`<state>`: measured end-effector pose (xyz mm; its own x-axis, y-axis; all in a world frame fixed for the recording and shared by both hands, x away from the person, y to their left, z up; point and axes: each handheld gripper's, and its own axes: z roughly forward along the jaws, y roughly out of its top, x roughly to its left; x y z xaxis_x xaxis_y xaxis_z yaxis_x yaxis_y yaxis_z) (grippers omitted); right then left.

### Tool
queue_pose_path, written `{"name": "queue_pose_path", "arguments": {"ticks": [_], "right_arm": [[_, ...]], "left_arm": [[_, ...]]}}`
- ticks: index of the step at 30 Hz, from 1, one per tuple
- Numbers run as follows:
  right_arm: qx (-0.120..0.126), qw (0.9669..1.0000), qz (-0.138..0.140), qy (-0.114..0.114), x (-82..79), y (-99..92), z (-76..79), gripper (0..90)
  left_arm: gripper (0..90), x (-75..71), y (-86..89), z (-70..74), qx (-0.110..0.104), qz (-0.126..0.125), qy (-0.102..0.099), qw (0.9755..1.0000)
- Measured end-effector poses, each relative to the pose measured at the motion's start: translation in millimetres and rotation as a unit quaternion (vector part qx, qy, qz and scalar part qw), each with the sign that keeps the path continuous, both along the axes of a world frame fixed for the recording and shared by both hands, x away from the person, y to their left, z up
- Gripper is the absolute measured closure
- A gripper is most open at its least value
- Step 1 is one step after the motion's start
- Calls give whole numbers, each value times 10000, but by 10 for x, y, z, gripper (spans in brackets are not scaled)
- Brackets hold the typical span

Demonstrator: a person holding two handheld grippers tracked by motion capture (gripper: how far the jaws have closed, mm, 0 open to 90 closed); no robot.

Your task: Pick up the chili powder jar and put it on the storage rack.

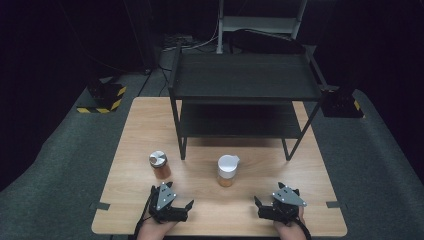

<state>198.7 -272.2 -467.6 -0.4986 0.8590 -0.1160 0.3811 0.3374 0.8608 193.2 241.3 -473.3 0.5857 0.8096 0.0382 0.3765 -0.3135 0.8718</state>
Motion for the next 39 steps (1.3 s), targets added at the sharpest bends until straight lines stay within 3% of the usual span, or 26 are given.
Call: {"name": "queue_pose_path", "arguments": {"ticks": [22, 39], "right_arm": [[-148, 9999, 75, -47, -5, 33, 2, 6], [-66, 10000, 57, -17, 3, 9, 2, 5]], "left_arm": [[4, -26, 146, -28, -224, -17, -6, 9997], [5, -215, 356, 7, -472, 203, -405, 9979]]}}
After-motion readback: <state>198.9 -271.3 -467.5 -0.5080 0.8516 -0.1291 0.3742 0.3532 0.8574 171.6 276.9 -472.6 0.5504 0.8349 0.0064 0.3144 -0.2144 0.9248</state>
